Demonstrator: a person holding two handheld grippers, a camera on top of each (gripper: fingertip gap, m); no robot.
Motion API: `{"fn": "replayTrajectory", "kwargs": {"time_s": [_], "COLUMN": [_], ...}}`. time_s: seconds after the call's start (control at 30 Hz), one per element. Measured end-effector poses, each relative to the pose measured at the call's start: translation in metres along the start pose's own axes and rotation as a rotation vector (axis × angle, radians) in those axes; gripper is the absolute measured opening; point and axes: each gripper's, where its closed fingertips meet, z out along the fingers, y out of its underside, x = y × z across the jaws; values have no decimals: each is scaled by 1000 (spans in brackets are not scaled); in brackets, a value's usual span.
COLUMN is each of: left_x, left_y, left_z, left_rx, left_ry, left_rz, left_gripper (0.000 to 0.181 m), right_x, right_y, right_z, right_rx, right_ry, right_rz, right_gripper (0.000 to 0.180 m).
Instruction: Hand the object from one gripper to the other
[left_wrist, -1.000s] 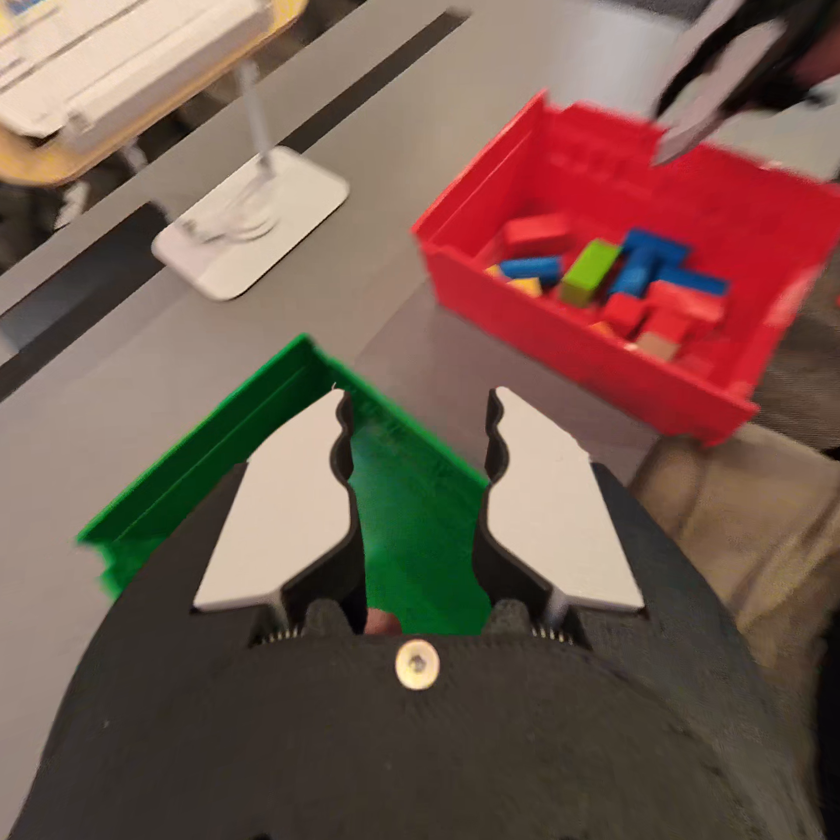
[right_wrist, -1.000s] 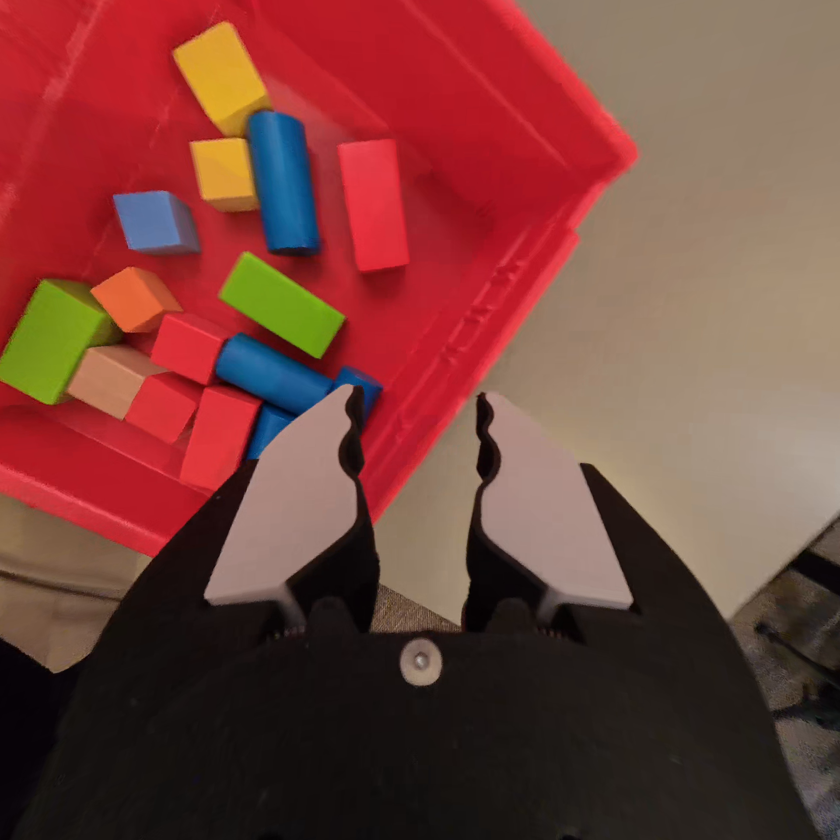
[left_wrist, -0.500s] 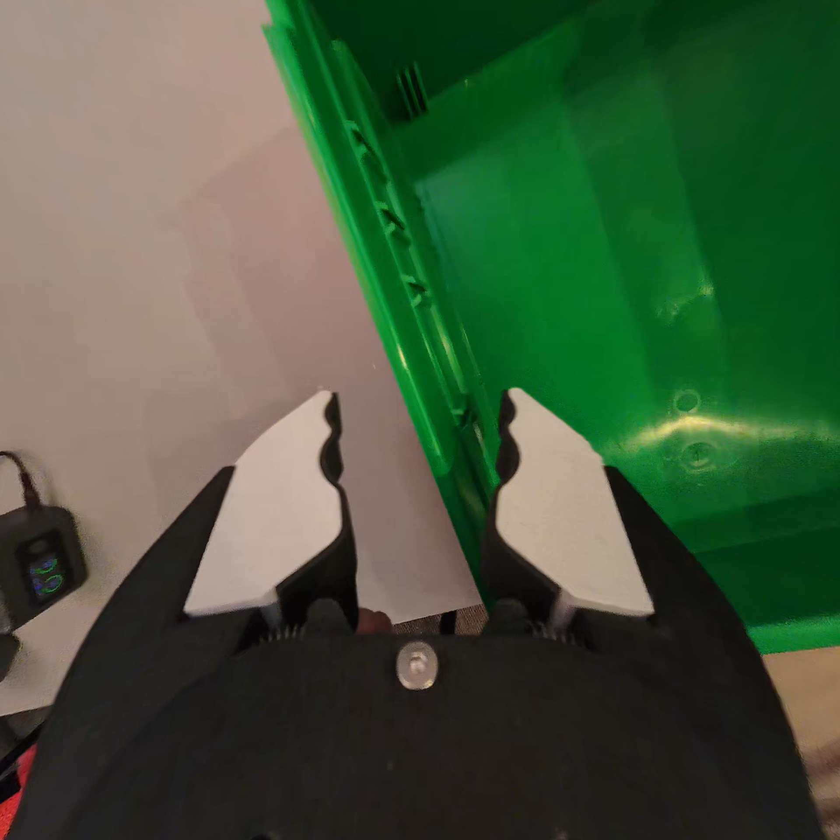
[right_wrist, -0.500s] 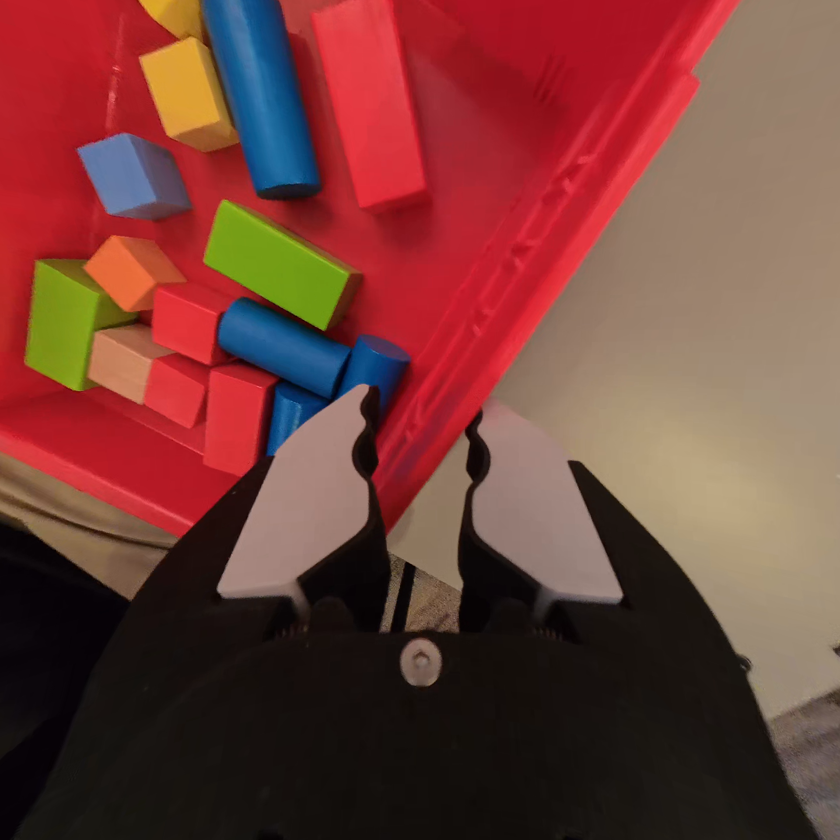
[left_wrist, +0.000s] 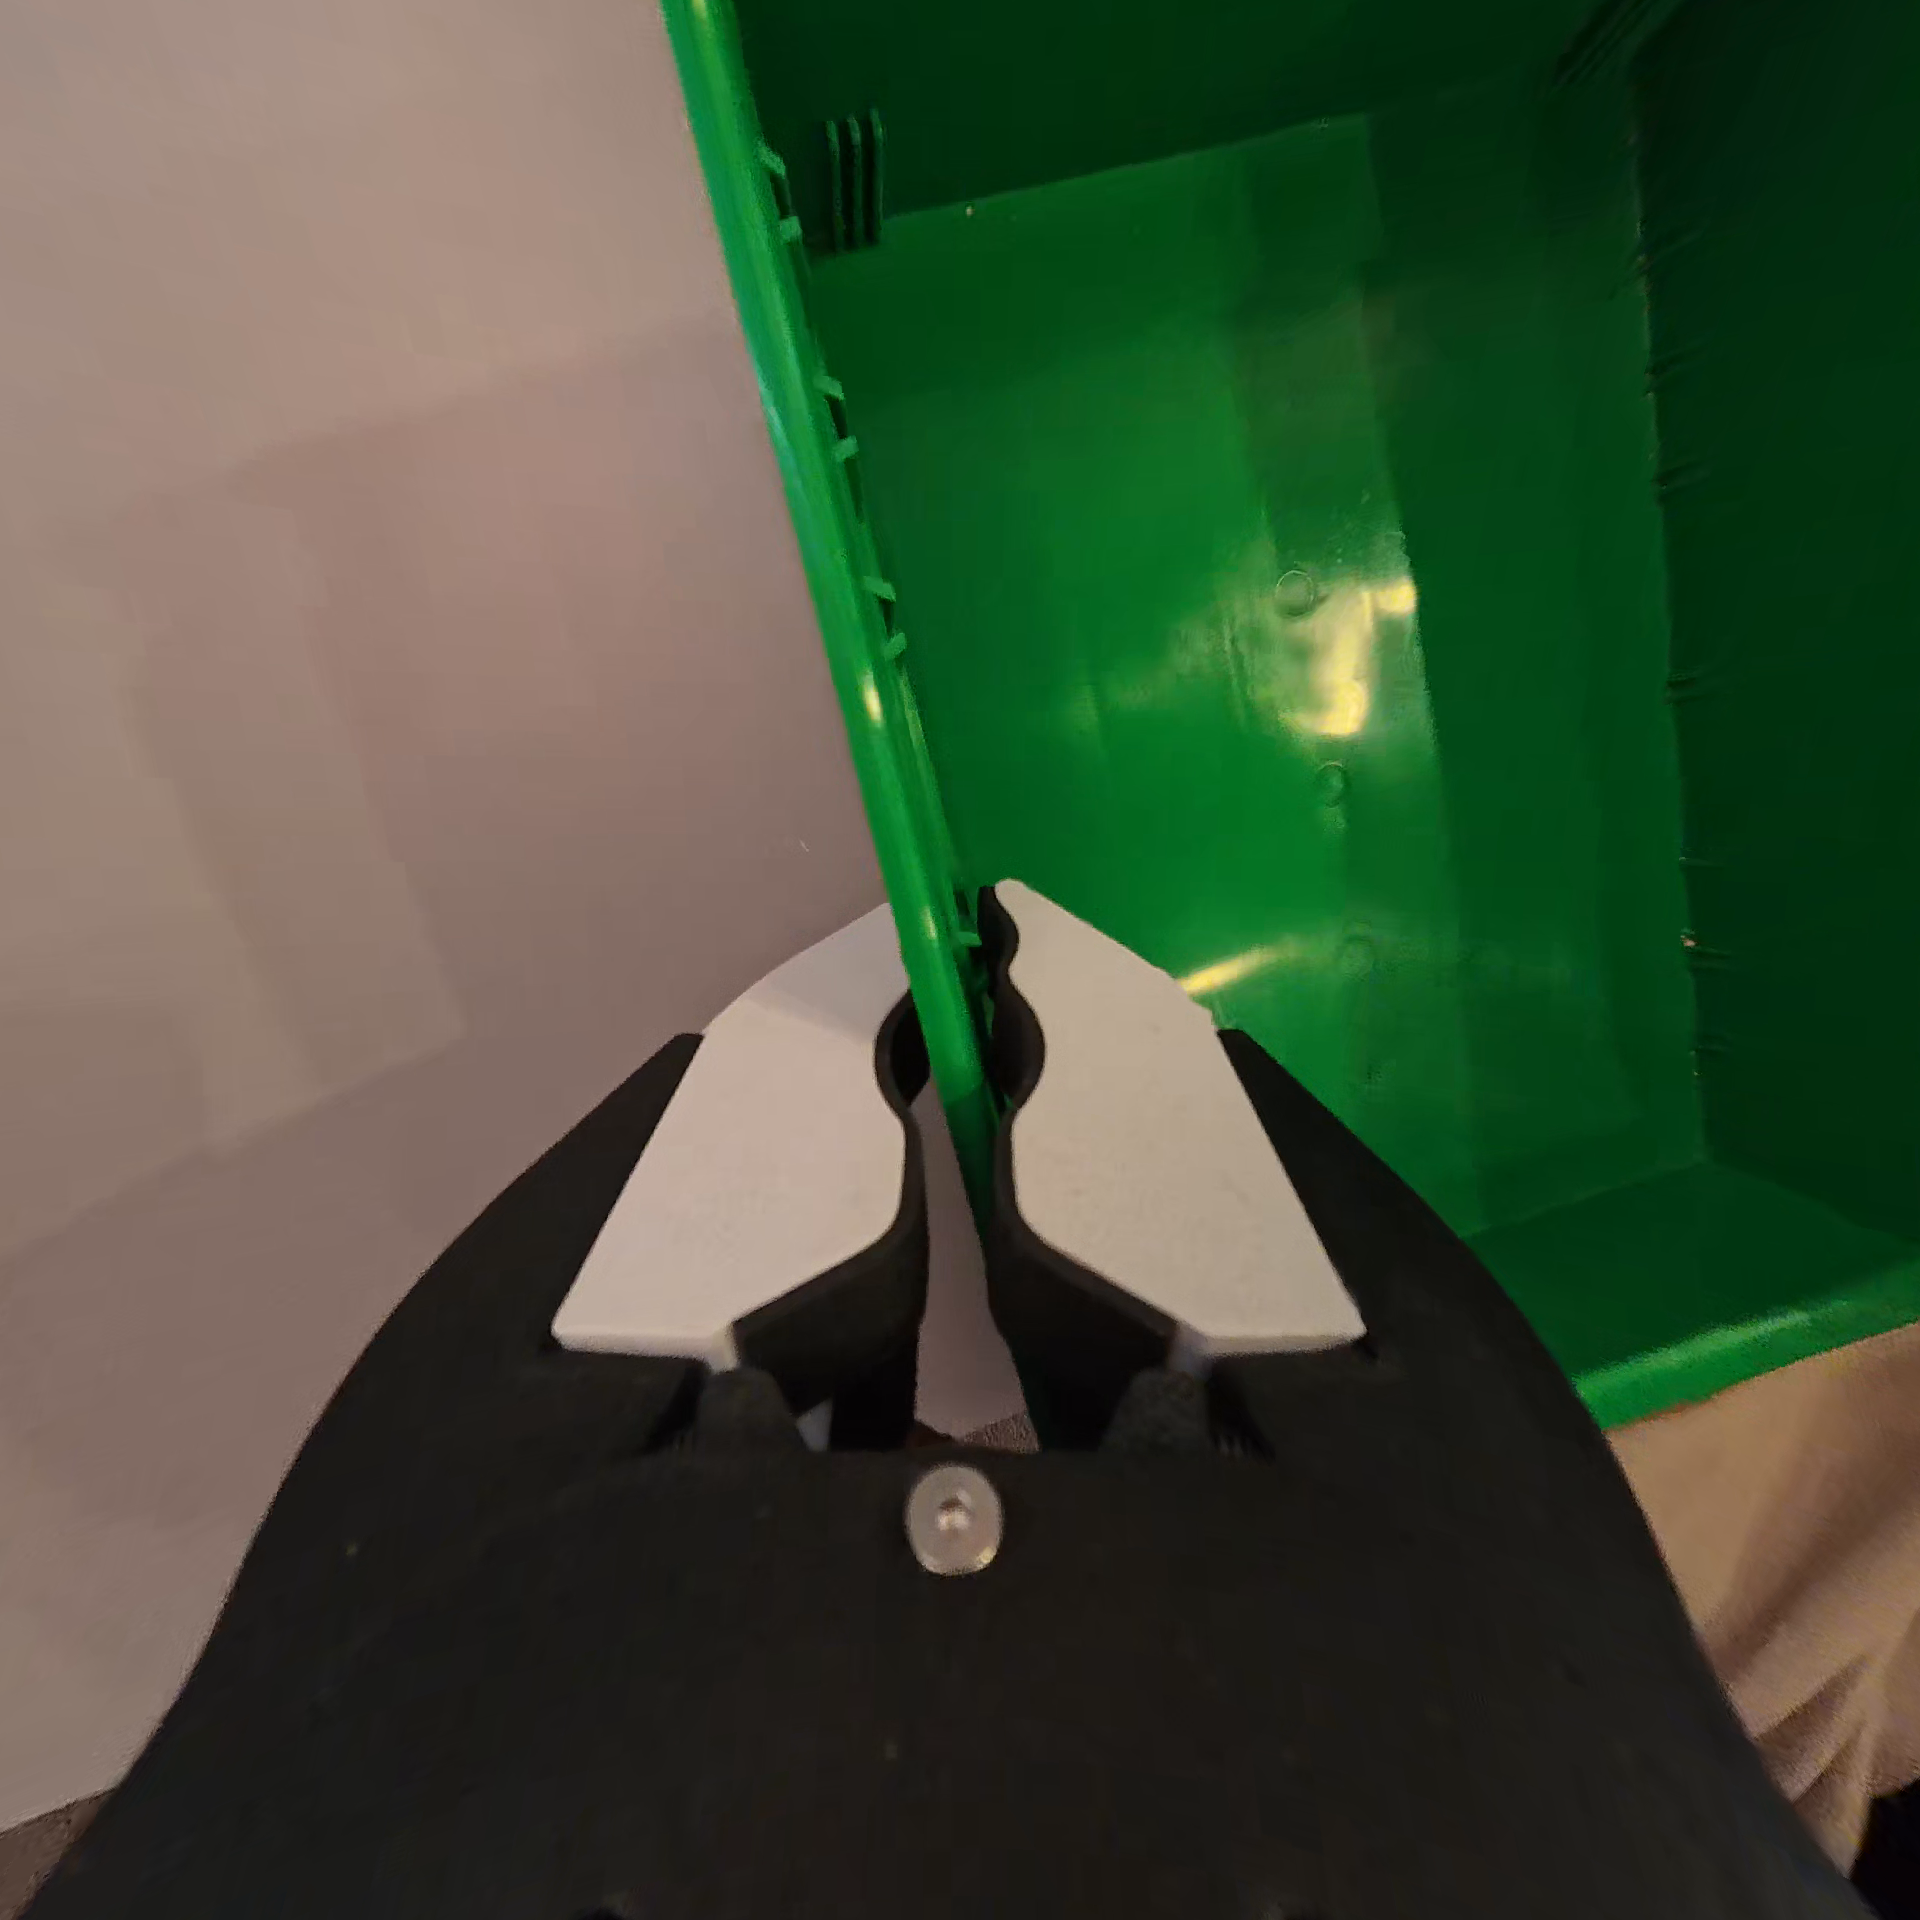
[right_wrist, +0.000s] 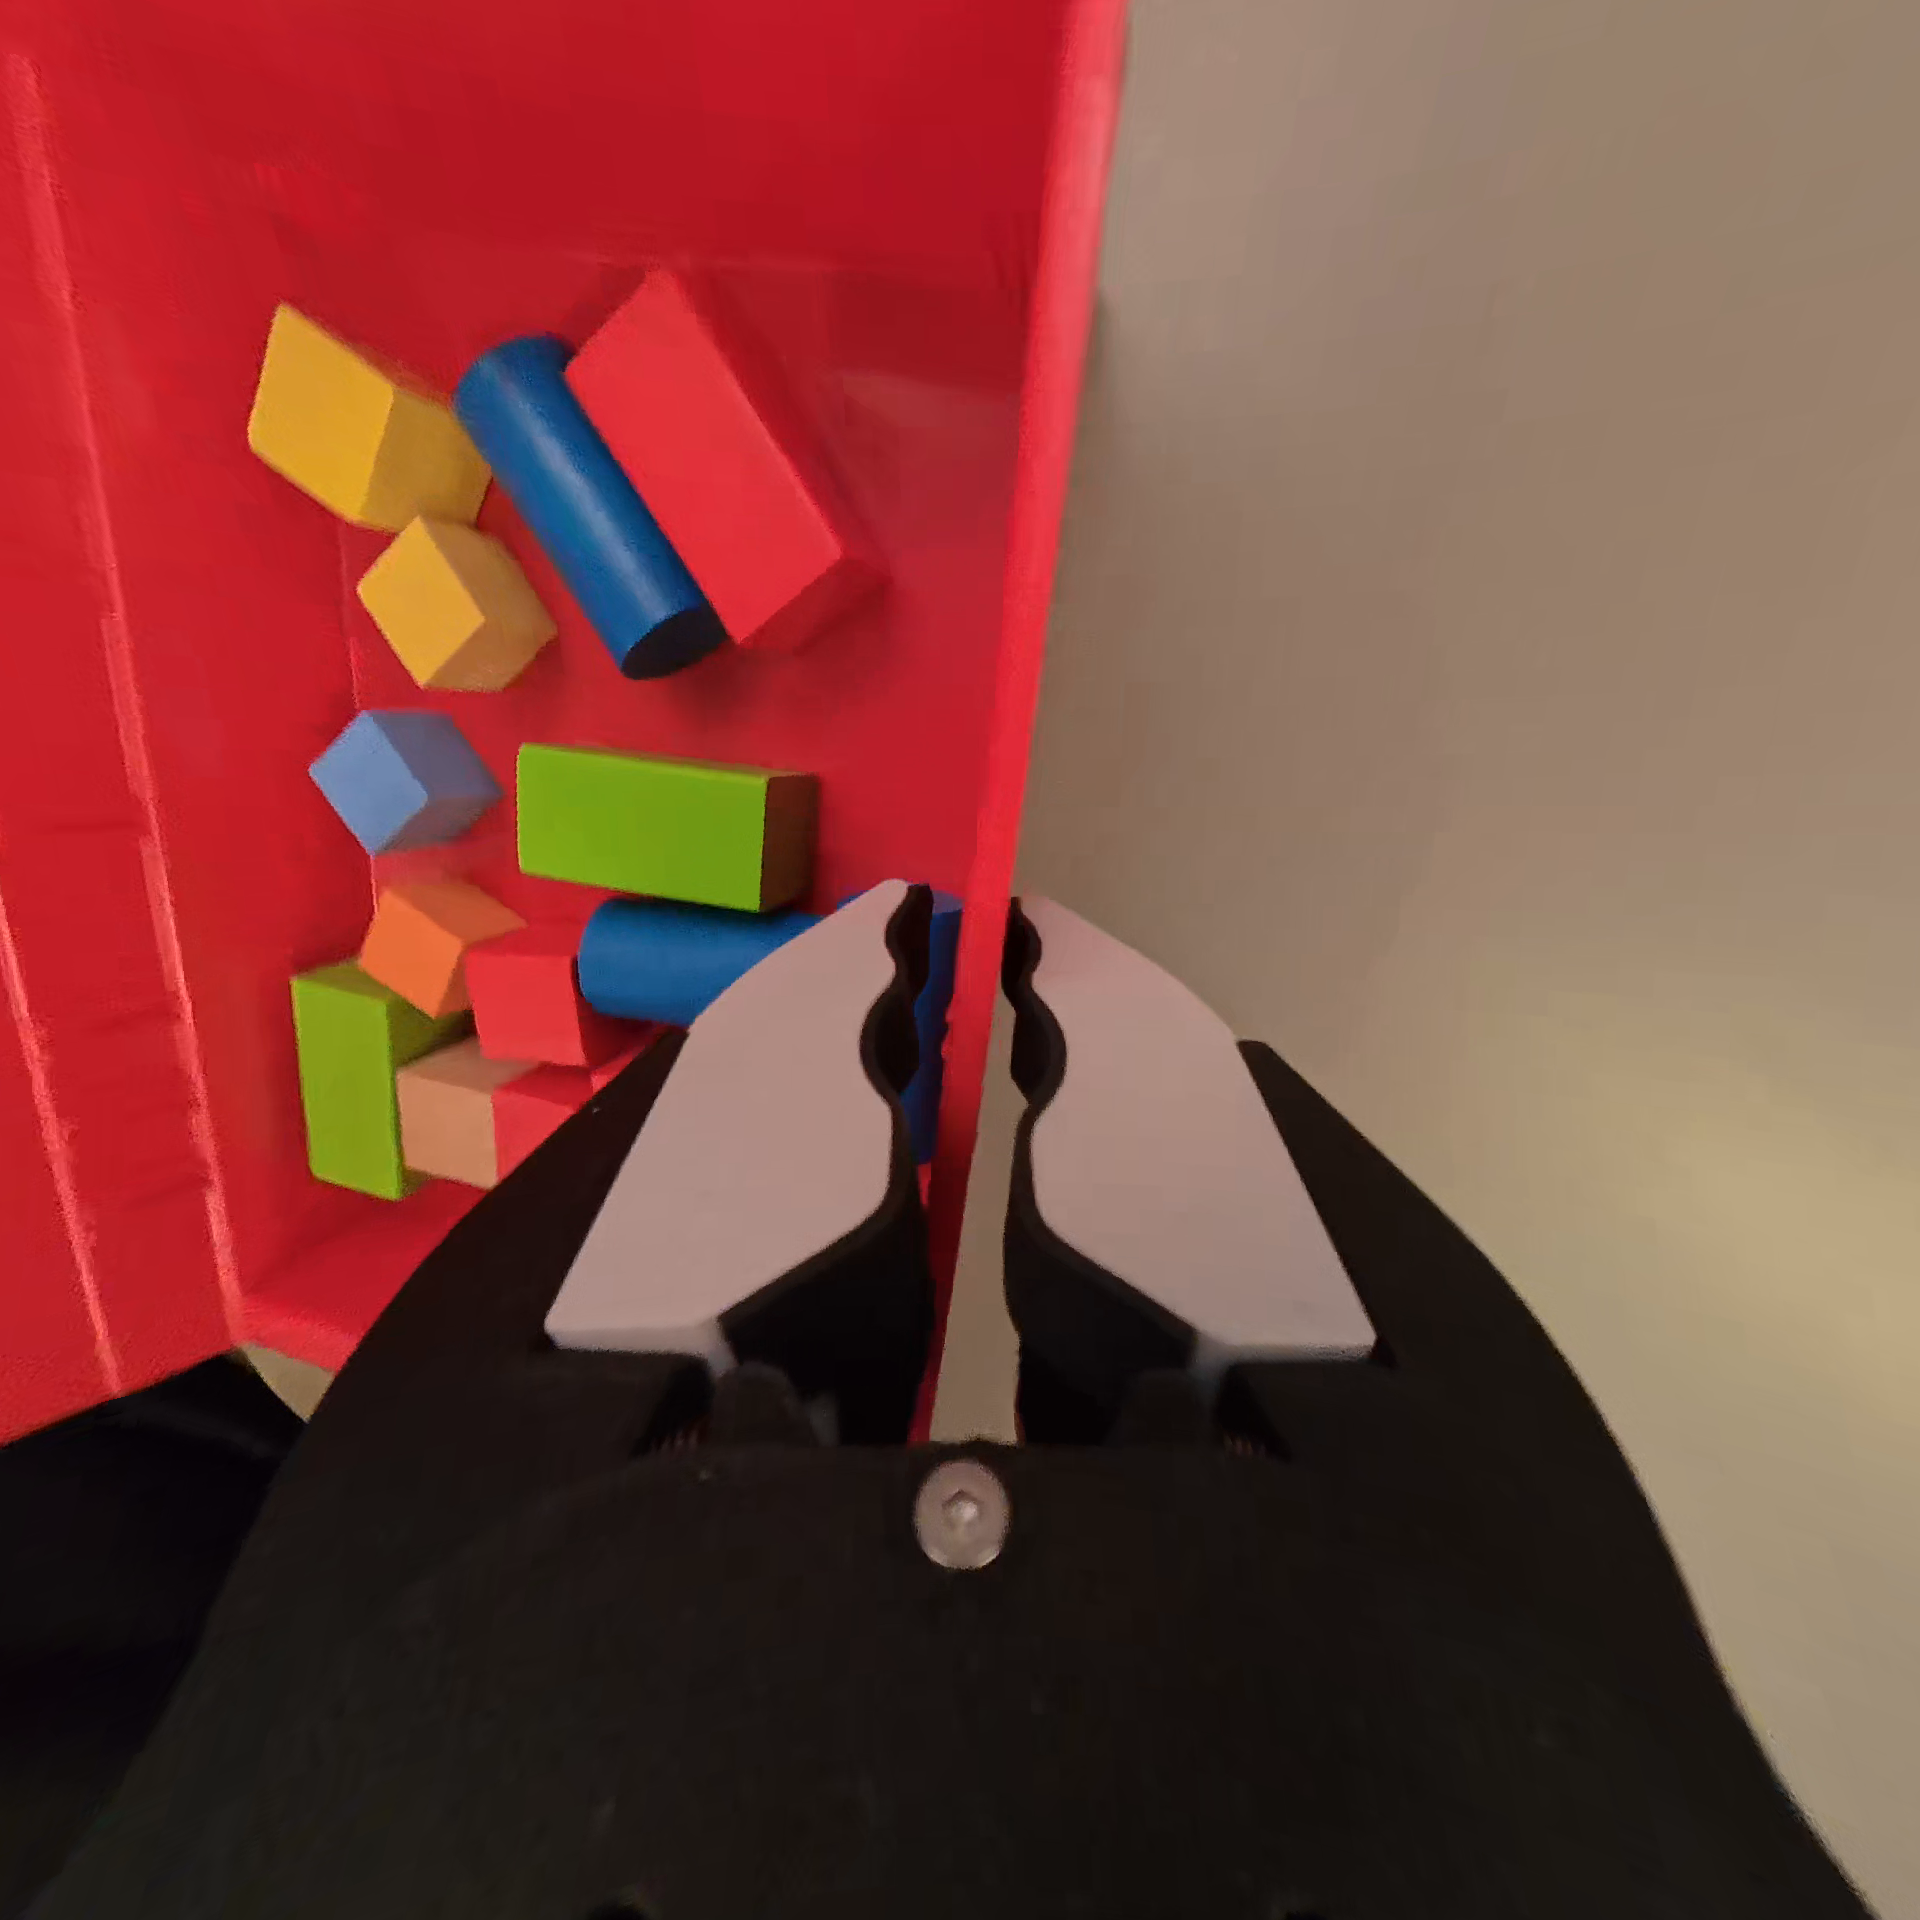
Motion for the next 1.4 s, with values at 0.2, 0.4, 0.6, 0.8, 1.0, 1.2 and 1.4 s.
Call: {"fn": "replayTrajectory", "kwargs": {"time_s": [0.2,0.4,0.6,0.8,1.0,1.2,1.4], "left_x": [-8,-4,8,17,29,35,39], "left_y": [-5,-7,-12,-17,-27,-37,-49], "left_z": [-28,-58,-96,-131,-157,-171,-176], "left_rx": [91,184,279,356,407,453,478], "left_ry": [-52,-53,-20,-14,-28,-8,12], "left_rz": [1,45,23,16,57,72,82], "left_gripper": [6,6,6,6,7,7,8], "right_x": [-9,-27,-43,-107,-125,-118,-138], "right_y": [-4,-16,-37,-63,-33,21,53], "right_z": [14,22,28,26,22,19,19], "right_rx": [-87,-94,-52,19,-144,-371,-478], "right_ry": [20,-135,-228,-628,-602,-465,-503], "right_rz": [-59,41,83,174,-12,-146,-148], "right_gripper": [8,12,18,64,58,47,53]}}
